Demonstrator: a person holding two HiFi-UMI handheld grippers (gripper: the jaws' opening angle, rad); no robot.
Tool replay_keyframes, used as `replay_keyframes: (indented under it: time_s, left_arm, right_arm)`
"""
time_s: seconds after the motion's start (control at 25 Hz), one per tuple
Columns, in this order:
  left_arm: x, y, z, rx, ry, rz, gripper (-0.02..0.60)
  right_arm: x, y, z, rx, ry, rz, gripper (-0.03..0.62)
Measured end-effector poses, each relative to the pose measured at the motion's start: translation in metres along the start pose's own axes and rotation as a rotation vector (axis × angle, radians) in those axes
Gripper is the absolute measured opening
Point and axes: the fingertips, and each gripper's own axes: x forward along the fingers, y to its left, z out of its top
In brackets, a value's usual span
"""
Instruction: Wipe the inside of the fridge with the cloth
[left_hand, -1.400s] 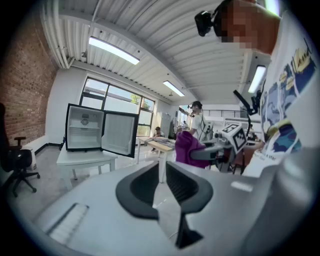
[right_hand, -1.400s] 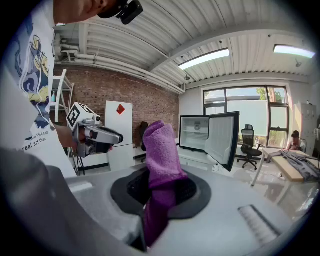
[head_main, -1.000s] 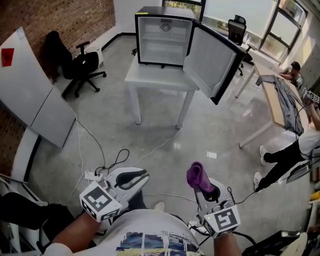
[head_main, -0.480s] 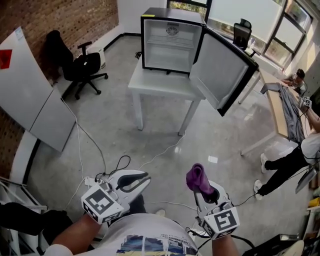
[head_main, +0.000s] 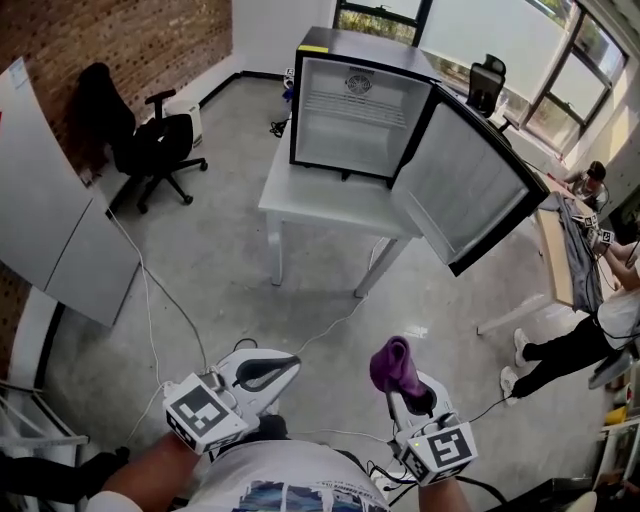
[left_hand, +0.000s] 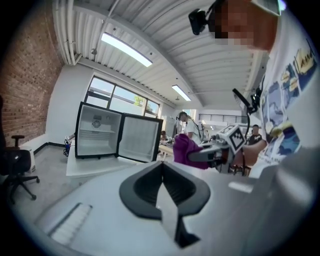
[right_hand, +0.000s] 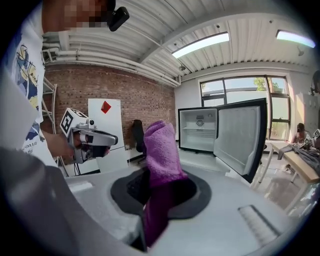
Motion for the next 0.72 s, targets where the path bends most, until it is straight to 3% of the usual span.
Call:
replay_keyframes:
  time_s: [0.08, 0.32, 0.72]
  left_arm:
    - [-0.005, 0.022, 0.002, 0.020, 0.009, -0.006, 0.005]
    - [-0.019, 0.086, 0.008, -0.015, 0.018, 0.000, 0.003]
    - [0.001, 0.154, 0.019, -0.056, 0.004, 0.073, 0.003]
  right_arm:
    - [0.023, 0.003, 0.009, -0.003, 0.009, -0.009, 0.058]
    - [0.084, 0.008, 0.038, -0.011, 0.013, -0.043, 0.058]
    - [0.159, -0.020, 0.049, -0.019, 0.040, 0.029, 0.058]
